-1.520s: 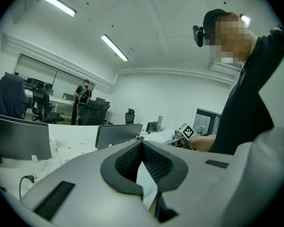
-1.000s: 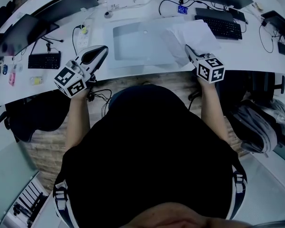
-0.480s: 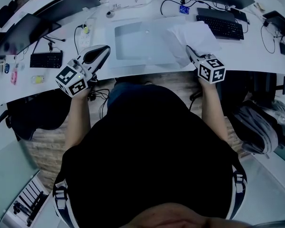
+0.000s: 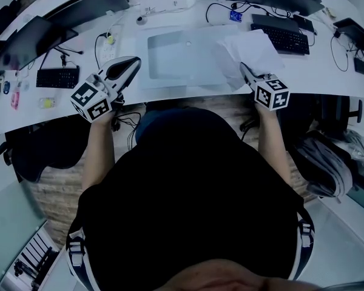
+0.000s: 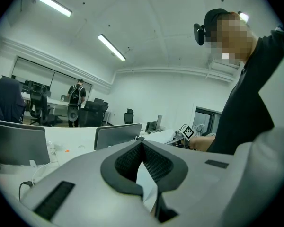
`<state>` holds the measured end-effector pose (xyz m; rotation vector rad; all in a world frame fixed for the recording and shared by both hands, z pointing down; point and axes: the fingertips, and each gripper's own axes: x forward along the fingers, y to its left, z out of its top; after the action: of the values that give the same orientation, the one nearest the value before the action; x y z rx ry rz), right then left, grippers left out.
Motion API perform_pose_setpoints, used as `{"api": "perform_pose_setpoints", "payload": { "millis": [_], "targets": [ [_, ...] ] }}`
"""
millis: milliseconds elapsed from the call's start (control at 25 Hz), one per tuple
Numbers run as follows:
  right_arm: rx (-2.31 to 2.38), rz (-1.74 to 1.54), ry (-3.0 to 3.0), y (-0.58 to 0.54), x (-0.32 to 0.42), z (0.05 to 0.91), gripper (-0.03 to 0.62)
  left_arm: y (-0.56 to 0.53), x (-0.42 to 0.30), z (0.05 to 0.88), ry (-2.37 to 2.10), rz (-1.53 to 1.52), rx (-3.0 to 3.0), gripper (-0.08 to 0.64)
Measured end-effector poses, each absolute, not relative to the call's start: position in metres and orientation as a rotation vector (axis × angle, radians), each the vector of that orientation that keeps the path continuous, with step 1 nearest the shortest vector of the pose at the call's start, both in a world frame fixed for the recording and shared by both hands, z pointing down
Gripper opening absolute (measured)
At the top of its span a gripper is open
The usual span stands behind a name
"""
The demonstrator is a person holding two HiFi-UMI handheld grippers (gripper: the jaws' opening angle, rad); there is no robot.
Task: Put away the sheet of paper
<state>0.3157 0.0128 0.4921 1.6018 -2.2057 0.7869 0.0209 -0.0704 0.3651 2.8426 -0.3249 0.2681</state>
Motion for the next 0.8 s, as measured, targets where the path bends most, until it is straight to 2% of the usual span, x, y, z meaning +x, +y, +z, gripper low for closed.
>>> {"api": "perform_pose_setpoints", "payload": {
  "millis": [800],
  "targets": [
    [1.657, 0.806, -2.151, -0.001, 0.293, 0.490, 0.014, -0.099, -0.002, 0.375, -0.243, 0.257, 2.839, 0.020]
  ]
}}
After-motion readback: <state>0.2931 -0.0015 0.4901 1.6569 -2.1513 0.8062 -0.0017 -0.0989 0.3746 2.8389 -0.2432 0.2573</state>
